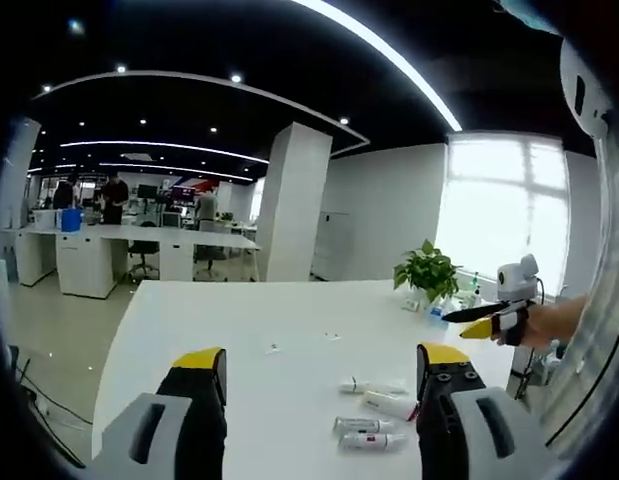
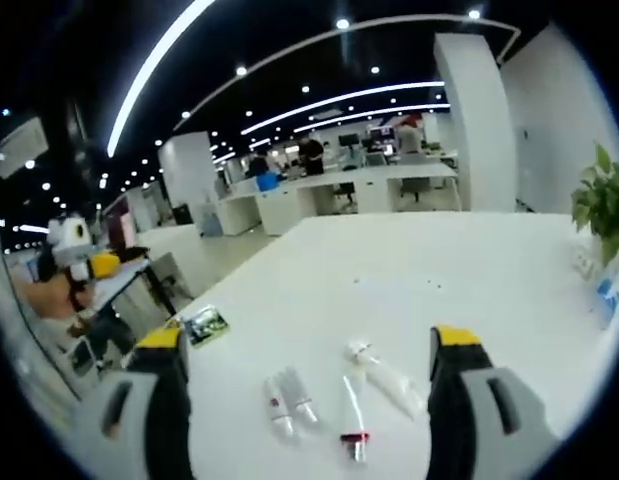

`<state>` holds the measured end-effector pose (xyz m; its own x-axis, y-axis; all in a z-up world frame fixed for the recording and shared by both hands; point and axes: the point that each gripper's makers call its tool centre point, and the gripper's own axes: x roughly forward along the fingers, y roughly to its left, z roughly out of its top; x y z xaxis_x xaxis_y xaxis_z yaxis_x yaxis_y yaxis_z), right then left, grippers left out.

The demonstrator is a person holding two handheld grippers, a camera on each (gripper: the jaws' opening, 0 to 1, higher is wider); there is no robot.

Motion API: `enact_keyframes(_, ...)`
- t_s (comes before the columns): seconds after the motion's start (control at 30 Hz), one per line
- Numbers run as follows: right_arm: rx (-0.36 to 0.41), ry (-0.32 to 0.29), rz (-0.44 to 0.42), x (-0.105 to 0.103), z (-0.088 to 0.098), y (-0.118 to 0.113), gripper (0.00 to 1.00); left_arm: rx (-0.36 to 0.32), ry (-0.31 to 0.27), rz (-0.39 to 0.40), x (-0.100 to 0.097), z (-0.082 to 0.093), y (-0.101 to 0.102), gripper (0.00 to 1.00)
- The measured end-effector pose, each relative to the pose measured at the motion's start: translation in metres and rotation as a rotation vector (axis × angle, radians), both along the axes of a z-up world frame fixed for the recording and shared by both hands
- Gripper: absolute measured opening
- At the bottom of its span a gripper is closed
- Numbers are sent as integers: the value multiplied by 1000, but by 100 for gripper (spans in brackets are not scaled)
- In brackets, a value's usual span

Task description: Arrange the skincare products in the storage area until every visible bottle or jar stands upright without overlapping.

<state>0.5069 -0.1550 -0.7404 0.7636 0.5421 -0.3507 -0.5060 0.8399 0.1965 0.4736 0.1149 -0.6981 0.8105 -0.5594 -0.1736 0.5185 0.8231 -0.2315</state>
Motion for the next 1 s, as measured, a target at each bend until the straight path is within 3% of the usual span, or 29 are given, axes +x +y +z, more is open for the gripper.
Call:
enact_keyframes(0.33, -45, 48, 49, 23, -22, -14, 99, 46, 21, 59, -16, -11, 15, 79)
enact_keyframes(0.43, -128, 50, 101, 30, -31, -20, 99, 58, 22, 77, -21, -14, 18, 81)
enact_keyframes(0.6, -104, 75, 114, 42, -37, -25, 99, 82, 33, 91, -29, -18, 21, 81)
enact_keyframes(0.8, -163, 98, 142, 52, -54, -34, 98, 99, 47, 107, -33, -21, 25, 81)
enact_keyframes(1.0, -226, 148, 164, 57, -79, -49, 84, 110, 49, 126, -39, -22, 29, 81)
